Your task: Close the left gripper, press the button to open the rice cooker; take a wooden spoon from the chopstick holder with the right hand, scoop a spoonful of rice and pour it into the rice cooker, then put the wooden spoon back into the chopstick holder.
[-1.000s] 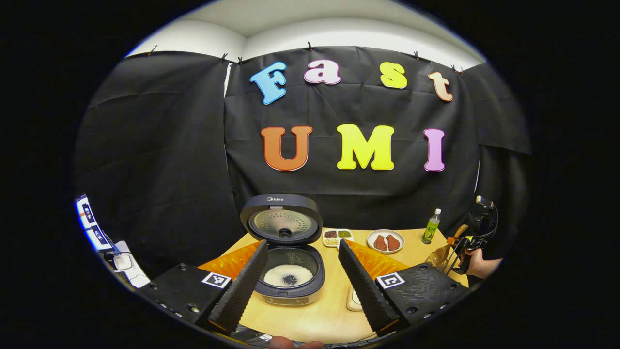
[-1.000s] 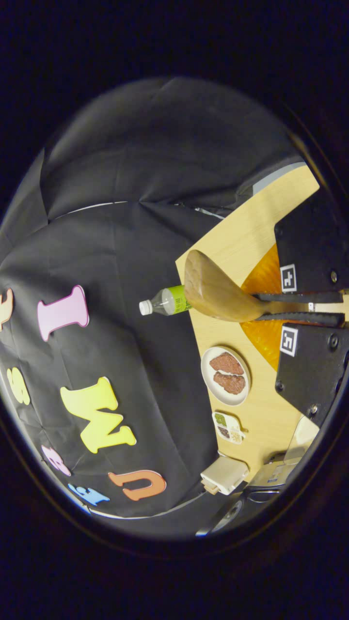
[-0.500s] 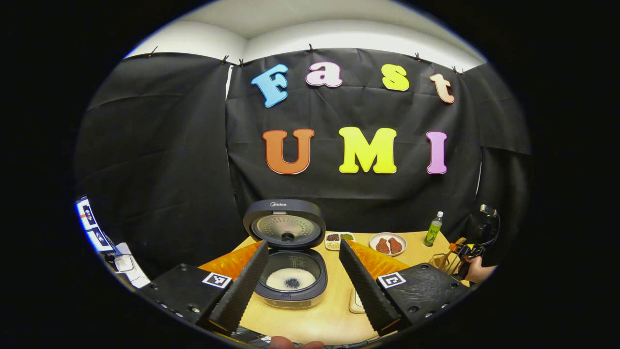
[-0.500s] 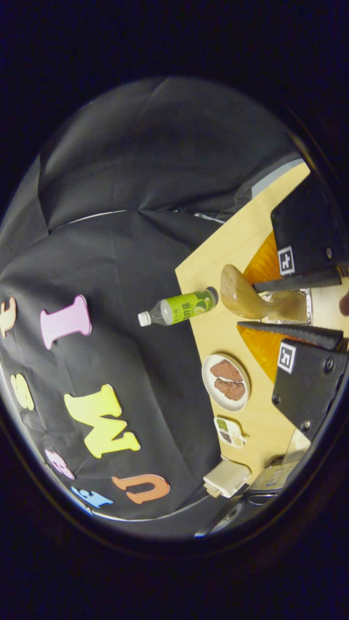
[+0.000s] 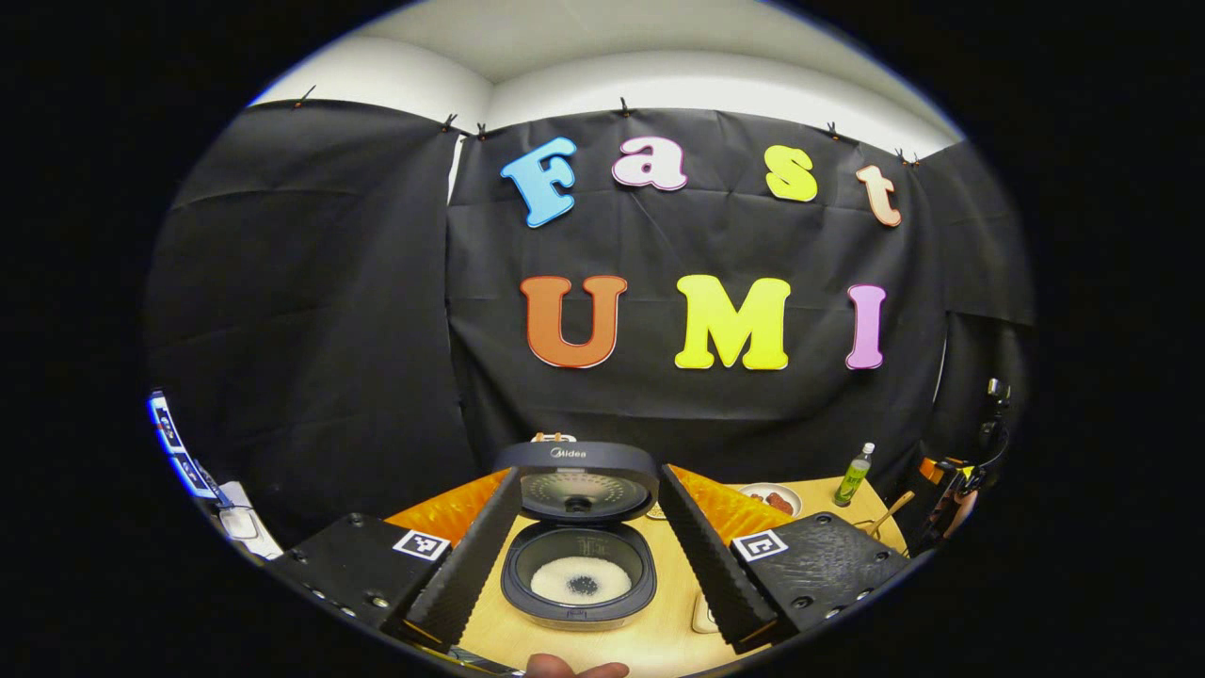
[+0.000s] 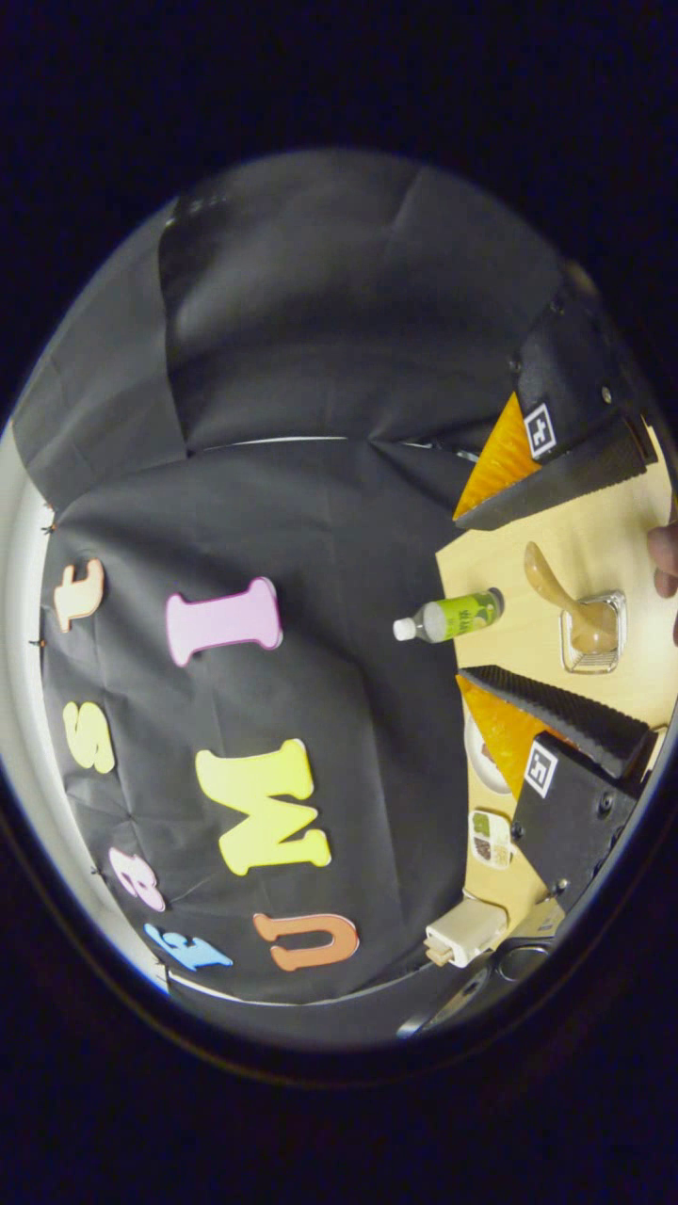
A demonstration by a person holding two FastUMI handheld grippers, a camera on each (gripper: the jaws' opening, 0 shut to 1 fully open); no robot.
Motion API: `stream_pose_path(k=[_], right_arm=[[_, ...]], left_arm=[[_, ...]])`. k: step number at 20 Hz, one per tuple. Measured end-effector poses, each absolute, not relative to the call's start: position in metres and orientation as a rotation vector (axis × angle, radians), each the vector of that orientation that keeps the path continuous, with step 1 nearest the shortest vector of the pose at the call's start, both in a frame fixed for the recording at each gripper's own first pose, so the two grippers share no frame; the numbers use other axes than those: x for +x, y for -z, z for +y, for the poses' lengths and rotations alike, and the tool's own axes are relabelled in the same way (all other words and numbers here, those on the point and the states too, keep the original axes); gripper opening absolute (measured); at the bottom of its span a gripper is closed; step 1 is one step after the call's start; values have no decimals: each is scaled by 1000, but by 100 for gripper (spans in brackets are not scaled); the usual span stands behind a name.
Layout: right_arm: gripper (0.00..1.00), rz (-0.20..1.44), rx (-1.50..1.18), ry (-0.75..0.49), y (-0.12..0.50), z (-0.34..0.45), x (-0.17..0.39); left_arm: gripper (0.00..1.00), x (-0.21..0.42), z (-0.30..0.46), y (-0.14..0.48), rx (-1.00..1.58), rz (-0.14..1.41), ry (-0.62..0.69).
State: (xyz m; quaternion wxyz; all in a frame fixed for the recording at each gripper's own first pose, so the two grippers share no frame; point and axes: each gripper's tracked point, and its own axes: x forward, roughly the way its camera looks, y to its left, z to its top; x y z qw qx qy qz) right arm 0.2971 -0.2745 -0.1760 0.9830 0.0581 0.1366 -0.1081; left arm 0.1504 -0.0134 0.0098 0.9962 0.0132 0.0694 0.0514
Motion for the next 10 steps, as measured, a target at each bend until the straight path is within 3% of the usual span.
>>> stream_pose_path(k=[3, 10], right_arm=[[100, 203, 88, 198, 131, -261, 273], [99, 106, 9, 200, 67, -251, 199]], left_arm=[[94, 188, -1, -21, -14, 158, -97], [95, 279, 25, 1, -26, 272, -99]])
